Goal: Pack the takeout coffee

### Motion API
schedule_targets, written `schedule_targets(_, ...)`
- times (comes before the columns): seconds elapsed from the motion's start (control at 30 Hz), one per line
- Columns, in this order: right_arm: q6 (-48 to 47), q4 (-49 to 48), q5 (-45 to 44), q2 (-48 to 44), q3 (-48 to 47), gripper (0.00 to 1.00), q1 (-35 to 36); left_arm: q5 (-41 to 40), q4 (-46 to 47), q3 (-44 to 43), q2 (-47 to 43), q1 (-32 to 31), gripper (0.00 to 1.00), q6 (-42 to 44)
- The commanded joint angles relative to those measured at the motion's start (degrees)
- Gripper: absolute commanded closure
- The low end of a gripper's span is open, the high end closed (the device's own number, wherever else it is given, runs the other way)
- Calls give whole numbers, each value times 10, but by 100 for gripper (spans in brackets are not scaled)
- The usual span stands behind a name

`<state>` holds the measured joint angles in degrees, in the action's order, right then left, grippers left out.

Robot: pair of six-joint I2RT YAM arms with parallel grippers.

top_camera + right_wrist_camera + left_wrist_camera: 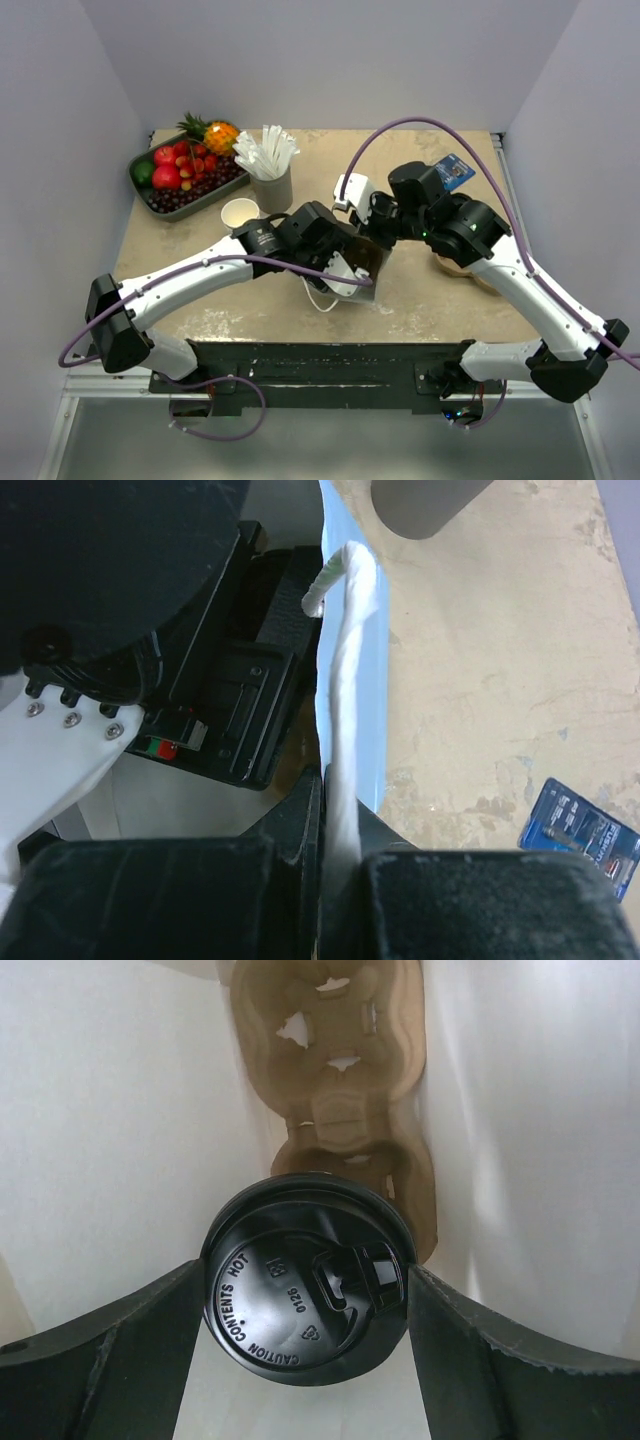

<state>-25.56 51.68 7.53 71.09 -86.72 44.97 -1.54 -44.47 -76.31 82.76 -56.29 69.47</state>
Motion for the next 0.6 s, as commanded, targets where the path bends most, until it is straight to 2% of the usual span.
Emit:
schedule_targets(0.0,-2,-12,33,-10,-8,100,5,-10,53,15,-21,-5,100,4)
schedule_targets(0.37,-13,3,71,-10,-6,100,22,-23,97,59,-21,-2,100,-39)
schedule_targets(0.57,-20,6,88,-5,-11,100,27,8,108,64,-6,20,100,-72)
